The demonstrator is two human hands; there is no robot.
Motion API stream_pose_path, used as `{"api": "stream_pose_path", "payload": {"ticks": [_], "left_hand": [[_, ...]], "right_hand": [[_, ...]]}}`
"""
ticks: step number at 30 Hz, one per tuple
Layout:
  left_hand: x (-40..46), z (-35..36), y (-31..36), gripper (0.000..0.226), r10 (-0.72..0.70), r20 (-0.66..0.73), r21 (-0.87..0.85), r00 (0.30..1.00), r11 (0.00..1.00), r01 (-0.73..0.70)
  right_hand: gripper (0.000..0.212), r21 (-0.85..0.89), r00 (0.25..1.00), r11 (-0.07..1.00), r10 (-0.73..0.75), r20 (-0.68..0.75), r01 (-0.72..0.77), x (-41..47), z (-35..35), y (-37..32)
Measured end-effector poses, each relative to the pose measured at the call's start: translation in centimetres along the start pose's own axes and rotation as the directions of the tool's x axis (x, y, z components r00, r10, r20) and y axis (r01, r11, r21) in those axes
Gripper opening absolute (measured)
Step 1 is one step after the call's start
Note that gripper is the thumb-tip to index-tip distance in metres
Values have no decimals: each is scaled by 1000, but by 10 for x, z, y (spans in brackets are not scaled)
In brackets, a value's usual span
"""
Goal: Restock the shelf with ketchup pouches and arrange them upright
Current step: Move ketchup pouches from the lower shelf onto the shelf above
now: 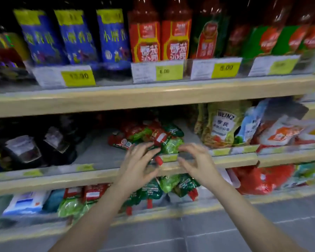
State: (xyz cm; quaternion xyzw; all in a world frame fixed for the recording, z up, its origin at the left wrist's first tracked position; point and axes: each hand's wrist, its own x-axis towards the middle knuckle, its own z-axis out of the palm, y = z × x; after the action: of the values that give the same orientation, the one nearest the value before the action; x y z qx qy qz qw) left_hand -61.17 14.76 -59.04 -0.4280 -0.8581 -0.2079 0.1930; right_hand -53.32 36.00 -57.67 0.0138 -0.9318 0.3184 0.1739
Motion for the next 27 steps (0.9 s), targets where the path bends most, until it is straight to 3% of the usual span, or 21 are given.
{"api": "stream_pose_path", "payload": {"ticks": [6, 9, 11, 13, 17, 20, 24, 27], "left_hand": [[-5, 39, -18, 47, 51, -187, 54, 981, 998, -42], [-8, 41, -18, 51, 79, -256, 48, 963, 997, -69], [-3, 34, -19, 57, 102, -224, 84, 969, 993, -85], [7, 25, -21, 65, 94, -117, 177, 989, 982, -72], [18, 15, -25, 61, -67, 68, 207, 995, 977, 51], [13, 11, -29, 53, -42, 79, 241, 996, 970, 22], [-5, -7, -46, 47, -24, 35, 254, 999, 967, 14], [-20, -23, -67, 44, -20, 41, 266, 999, 964, 8]], "right_hand": [[25, -173, 975, 976, -158, -157, 130, 2, 38, 29], [28, -183, 975, 976, -151, -164, 120, 3, 38, 26], [36, -176, 988, 981, -102, -118, 80, 9, 33, 20], [49, -285, 998, 958, -25, -51, 9, 18, 27, 17], [58, -428, 958, 883, 261, 114, -190, 42, 23, 8], [50, -346, 942, 912, 291, 170, -219, 50, 20, 3], [38, 63, 943, 952, 285, 174, -300, 56, 17, -16], [36, 224, 927, 914, 281, 249, -337, 66, 29, -40]]}}
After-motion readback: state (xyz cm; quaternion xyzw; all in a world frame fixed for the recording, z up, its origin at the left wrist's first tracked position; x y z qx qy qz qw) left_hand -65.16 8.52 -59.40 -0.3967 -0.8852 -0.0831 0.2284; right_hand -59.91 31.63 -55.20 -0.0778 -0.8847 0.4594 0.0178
